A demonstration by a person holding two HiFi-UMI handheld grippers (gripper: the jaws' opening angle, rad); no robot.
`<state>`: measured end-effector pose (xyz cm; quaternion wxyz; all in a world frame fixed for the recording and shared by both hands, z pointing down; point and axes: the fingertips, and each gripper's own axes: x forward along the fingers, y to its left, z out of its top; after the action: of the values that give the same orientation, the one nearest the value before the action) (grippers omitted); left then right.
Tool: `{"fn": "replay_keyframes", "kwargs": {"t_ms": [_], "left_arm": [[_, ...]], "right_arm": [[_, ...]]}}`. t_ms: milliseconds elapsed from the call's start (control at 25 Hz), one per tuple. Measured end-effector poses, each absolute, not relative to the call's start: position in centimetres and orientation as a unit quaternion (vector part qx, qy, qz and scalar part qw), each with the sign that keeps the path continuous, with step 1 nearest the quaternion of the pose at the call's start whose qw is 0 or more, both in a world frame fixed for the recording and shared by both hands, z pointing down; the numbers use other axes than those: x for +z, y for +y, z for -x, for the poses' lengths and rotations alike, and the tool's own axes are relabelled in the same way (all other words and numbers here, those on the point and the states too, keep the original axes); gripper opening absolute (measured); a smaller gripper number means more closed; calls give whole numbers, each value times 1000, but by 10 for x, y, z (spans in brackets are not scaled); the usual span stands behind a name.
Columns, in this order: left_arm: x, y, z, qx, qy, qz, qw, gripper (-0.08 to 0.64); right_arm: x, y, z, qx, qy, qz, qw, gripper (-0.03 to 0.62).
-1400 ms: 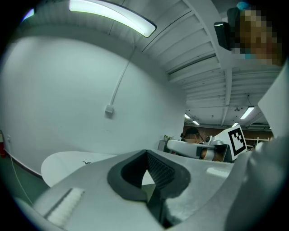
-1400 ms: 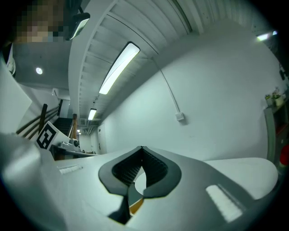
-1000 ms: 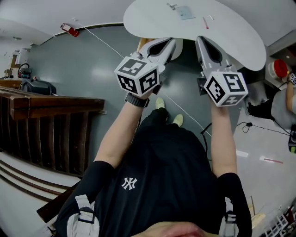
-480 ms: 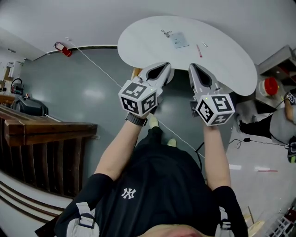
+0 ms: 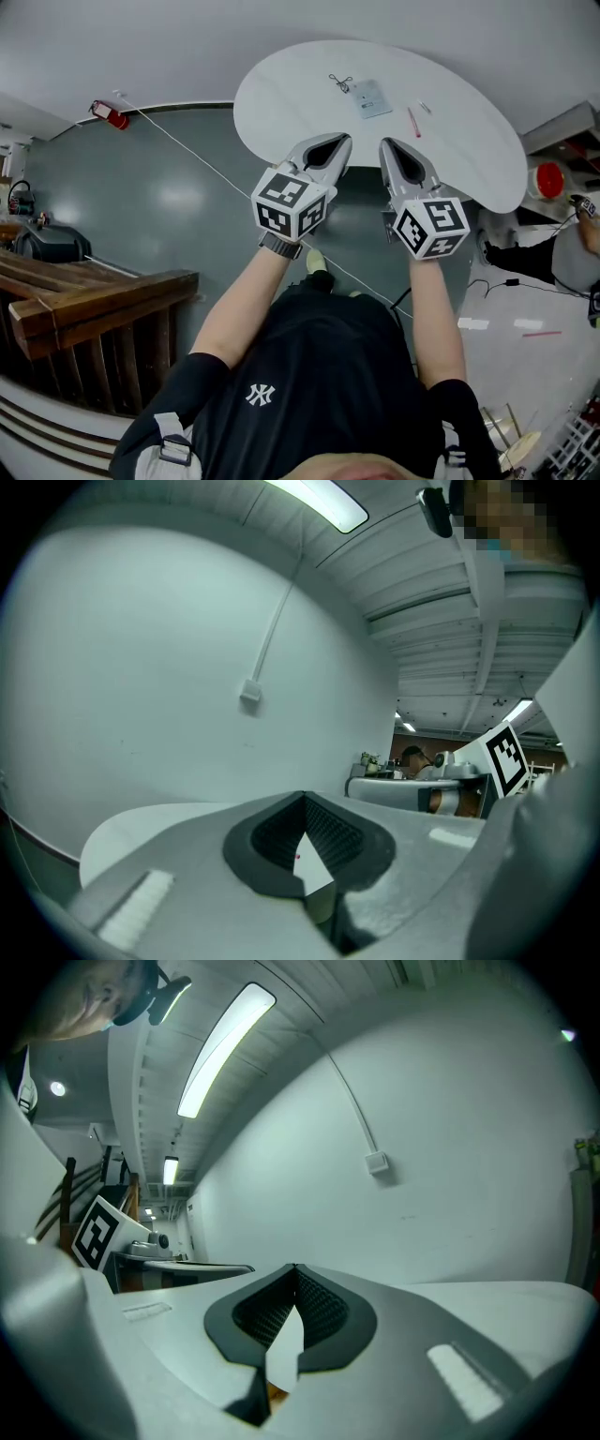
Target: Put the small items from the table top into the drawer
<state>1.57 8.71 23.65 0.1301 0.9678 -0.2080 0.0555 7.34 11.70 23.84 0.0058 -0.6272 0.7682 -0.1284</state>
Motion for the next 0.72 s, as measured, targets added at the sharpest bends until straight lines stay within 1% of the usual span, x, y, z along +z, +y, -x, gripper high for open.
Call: {"fn": "replay_keyframes", "kwargs": {"t_ms": [280, 520, 720], "left_arm": [[265, 39, -7, 63, -203, -966, 148, 0], [285, 6, -13, 68, -209, -962, 160, 0], [306, -32, -27, 75, -223, -958, 164, 0]], "right_arm": [[266, 72, -63, -141, 762, 632, -31, 26], [290, 30, -75, -161, 764, 623, -46, 41], [326, -18, -90, -173, 773, 605, -77, 49]]}}
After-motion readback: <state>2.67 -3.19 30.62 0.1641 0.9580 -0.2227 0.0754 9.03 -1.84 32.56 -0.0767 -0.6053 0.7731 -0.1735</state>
